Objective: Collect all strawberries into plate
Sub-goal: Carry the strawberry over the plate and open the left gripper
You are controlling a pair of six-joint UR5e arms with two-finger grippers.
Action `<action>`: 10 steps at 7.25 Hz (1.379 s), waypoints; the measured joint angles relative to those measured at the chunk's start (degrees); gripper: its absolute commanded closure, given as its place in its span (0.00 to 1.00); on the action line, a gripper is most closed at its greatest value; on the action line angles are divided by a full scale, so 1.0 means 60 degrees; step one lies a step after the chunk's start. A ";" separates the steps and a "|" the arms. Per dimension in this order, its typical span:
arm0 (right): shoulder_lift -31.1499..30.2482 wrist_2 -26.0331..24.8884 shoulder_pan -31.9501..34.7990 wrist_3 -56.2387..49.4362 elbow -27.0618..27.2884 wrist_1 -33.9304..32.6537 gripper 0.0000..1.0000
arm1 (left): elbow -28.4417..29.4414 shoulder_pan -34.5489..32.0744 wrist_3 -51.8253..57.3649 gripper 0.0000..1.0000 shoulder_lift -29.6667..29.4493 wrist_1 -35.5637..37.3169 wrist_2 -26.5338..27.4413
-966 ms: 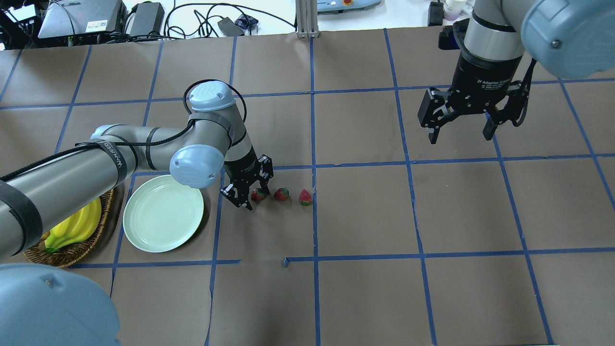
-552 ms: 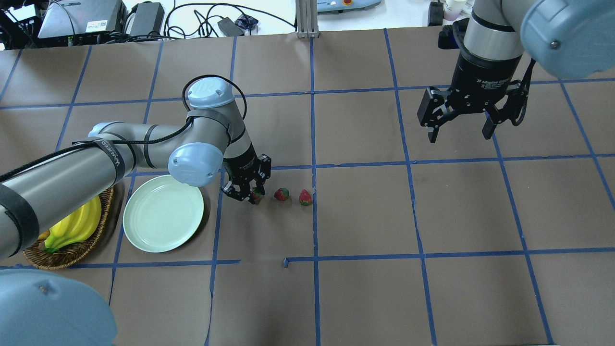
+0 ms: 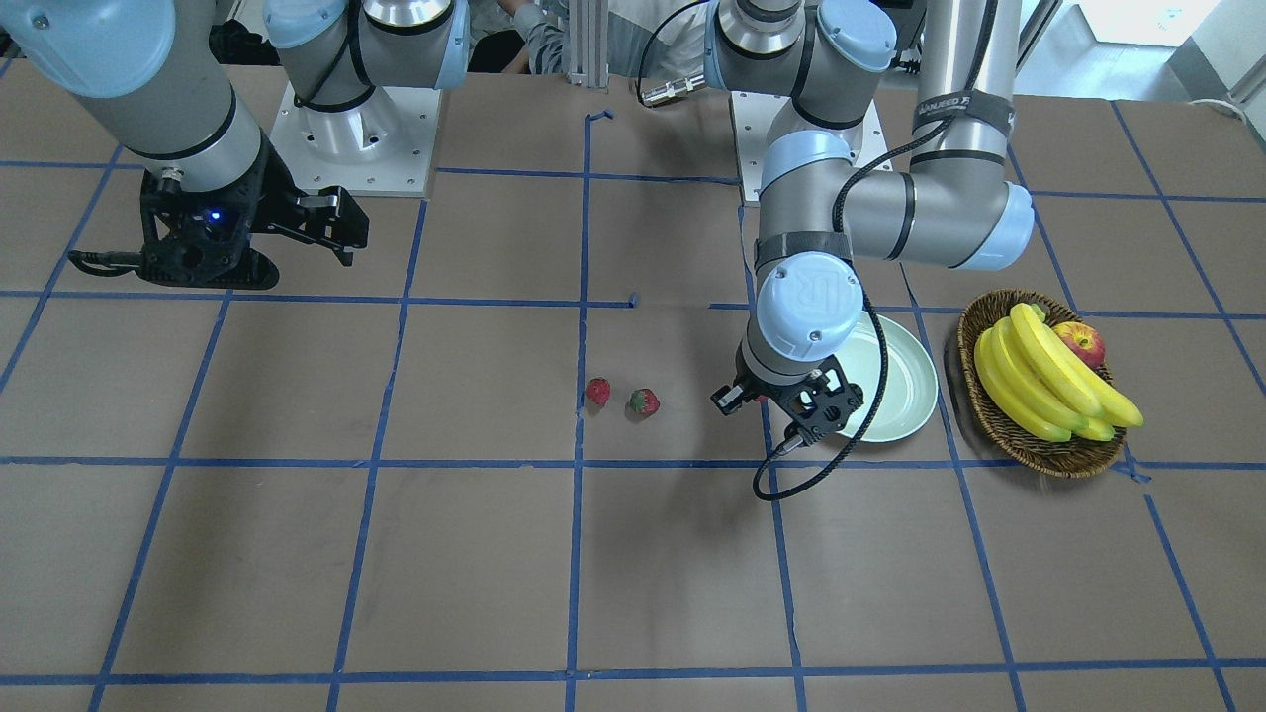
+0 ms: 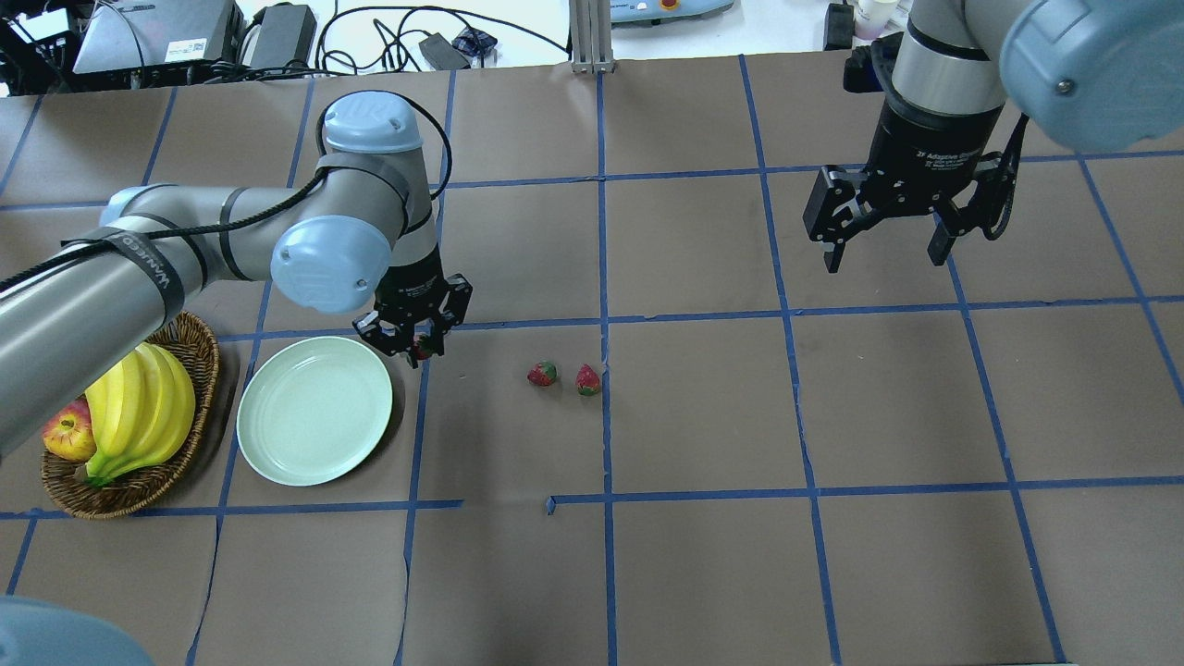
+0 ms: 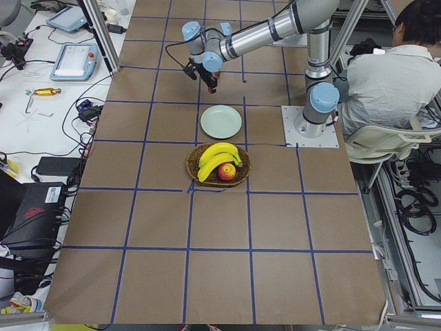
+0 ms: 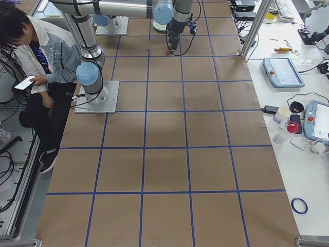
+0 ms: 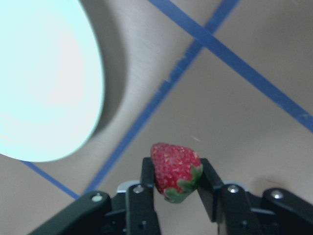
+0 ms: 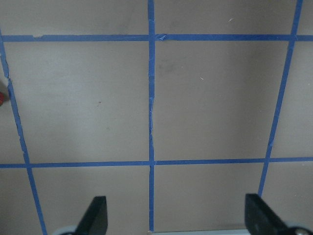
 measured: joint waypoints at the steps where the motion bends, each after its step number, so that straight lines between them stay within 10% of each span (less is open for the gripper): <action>1: 0.0000 0.0008 0.0000 0.0000 0.0000 -0.0006 0.00 | -0.0038 0.0464 0.1073 1.00 0.0095 -0.0219 0.0343; 2: 0.0000 0.0010 0.0000 0.0000 0.0000 -0.0020 0.00 | -0.0196 0.0895 0.2178 1.00 0.0109 -0.0291 0.0634; 3: 0.0001 0.0005 0.0000 0.0000 -0.0002 -0.0044 0.00 | -0.0437 0.1272 0.3140 0.62 0.0038 -0.0282 0.0925; 4: 0.0004 0.0005 0.0000 0.0000 -0.0005 -0.0082 0.00 | -0.0622 0.1548 0.3762 0.03 -0.0092 -0.0235 0.1127; 10: 0.0005 0.0069 0.0000 0.0006 0.0000 -0.0149 0.00 | -0.0004 0.1474 0.3030 0.00 0.0058 -0.0187 0.0517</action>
